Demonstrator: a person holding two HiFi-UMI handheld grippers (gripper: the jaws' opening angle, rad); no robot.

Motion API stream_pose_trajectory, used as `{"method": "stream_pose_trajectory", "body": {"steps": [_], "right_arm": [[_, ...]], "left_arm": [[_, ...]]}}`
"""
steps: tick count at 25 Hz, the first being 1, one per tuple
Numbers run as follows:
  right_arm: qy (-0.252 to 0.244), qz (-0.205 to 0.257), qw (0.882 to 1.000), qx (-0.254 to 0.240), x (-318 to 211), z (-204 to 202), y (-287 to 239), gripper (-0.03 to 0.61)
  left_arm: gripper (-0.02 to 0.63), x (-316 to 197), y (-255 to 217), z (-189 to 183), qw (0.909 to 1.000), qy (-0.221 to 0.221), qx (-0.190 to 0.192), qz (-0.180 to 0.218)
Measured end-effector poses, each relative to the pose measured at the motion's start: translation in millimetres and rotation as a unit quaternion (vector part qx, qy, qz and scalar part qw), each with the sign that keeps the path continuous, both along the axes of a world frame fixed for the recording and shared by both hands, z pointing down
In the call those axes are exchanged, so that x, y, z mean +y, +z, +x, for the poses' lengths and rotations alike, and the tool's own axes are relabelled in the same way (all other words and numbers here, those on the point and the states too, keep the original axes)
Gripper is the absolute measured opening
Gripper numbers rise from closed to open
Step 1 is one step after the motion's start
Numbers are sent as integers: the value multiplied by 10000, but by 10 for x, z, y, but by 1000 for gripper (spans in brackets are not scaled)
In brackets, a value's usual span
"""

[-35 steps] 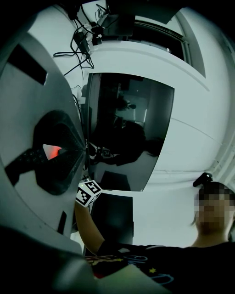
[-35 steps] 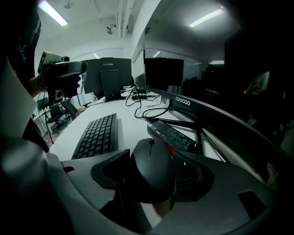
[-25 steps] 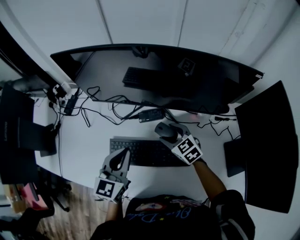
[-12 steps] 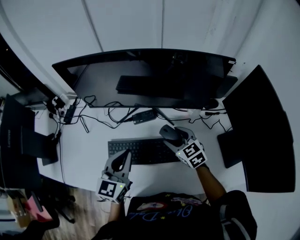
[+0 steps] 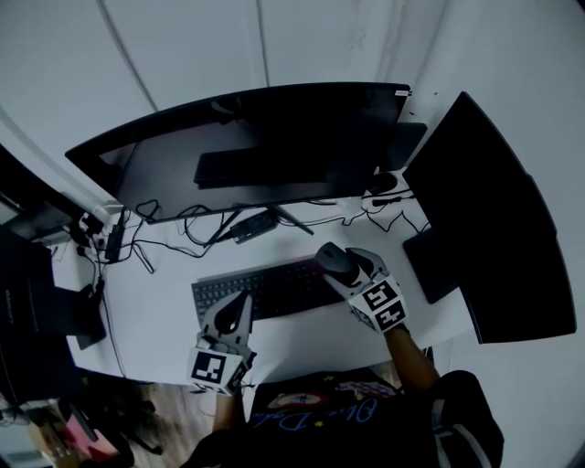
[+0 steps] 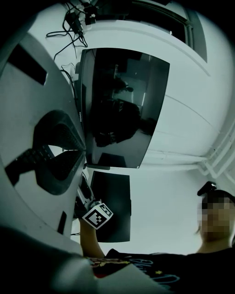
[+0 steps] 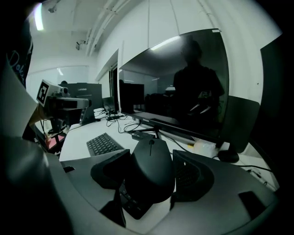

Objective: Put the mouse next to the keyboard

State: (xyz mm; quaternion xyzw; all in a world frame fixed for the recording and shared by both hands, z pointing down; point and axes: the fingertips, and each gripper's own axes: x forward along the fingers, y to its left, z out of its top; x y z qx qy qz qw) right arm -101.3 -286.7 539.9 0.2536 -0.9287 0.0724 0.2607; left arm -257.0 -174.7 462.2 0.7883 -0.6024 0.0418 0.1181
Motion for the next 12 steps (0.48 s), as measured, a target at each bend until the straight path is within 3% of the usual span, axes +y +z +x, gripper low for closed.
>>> {"method": "stream_pose_trajectory", "body": {"steps": [12], "right_arm": [[1055,-211,9942,59,3,744,154,272]], "left_arm": [[4,-229,77,416,9980,632,26,-69]]}}
